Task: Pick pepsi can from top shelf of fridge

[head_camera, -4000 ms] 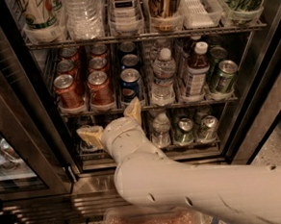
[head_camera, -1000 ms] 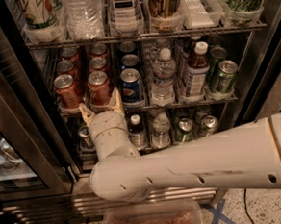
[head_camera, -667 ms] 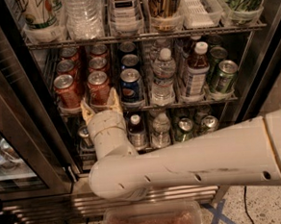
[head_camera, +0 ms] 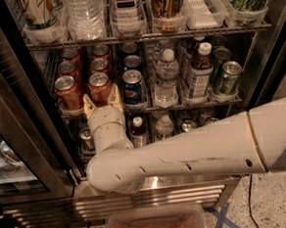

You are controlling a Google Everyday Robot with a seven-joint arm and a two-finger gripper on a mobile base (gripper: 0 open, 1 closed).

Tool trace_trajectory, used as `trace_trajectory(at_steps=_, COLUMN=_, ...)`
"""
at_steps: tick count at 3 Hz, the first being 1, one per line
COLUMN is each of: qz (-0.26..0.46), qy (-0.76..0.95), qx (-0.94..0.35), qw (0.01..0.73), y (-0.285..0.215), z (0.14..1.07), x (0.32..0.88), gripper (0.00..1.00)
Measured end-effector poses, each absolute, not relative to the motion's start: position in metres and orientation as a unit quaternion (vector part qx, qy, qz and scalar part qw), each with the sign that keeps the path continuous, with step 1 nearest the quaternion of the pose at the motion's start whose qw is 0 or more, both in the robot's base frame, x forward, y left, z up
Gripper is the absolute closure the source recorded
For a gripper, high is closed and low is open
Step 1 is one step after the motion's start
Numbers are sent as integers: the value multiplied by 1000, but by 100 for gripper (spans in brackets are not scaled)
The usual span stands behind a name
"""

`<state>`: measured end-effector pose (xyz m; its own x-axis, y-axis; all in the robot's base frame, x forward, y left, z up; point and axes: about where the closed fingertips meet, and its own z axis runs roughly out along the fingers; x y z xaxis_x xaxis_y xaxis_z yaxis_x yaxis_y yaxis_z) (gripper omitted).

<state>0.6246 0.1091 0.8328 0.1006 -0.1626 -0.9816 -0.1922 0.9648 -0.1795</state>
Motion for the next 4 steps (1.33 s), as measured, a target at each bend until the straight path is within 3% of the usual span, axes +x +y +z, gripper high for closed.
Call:
trace_trajectory(at_steps=1, qz=12, qy=670, qx=-130, qw=731, y=111, z=834, x=626, gripper=37)
trace_trajectory(at_steps=4, qz=30, qy=675, qx=-126, qw=727, y=114, z=837, x=633, gripper=100)
